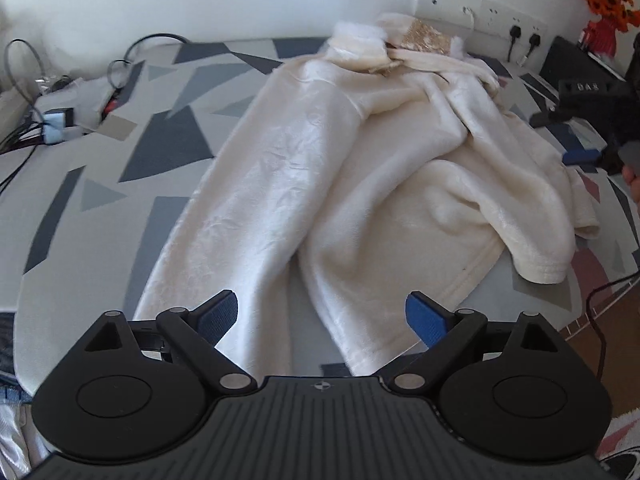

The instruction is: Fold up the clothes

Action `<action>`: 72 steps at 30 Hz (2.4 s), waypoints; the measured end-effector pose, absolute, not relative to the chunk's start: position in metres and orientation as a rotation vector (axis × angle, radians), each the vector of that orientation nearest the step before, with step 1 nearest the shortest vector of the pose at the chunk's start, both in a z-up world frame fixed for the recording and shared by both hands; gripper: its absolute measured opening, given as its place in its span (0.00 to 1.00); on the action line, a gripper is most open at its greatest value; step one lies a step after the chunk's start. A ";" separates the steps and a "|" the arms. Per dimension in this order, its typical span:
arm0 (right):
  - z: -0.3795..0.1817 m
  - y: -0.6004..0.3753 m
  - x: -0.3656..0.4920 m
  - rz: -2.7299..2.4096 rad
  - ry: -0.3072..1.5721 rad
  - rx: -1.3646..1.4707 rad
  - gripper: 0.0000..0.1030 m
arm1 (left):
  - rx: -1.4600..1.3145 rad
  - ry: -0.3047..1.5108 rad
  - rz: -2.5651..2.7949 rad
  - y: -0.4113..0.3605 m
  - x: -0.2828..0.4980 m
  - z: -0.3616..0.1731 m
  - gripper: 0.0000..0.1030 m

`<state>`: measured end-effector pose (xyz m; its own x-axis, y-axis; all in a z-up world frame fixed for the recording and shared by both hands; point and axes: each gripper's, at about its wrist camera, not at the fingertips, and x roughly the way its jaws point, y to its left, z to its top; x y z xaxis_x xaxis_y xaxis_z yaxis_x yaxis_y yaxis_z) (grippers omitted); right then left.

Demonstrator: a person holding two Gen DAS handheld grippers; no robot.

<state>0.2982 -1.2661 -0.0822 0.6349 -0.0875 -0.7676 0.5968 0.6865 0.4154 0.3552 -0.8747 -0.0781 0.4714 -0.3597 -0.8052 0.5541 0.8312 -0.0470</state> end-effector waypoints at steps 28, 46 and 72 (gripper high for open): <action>-0.072 -1.228 0.257 -0.399 0.769 0.804 0.74 | 0.208 0.973 -0.470 -0.823 0.373 -0.101 0.23; -0.054 -1.241 0.305 -0.234 0.729 0.790 0.75 | -0.154 0.705 -0.552 -0.845 0.439 0.071 0.07; -0.072 -1.316 0.262 -0.526 0.595 0.901 0.74 | 0.247 0.938 -0.661 -1.068 0.583 -0.016 0.61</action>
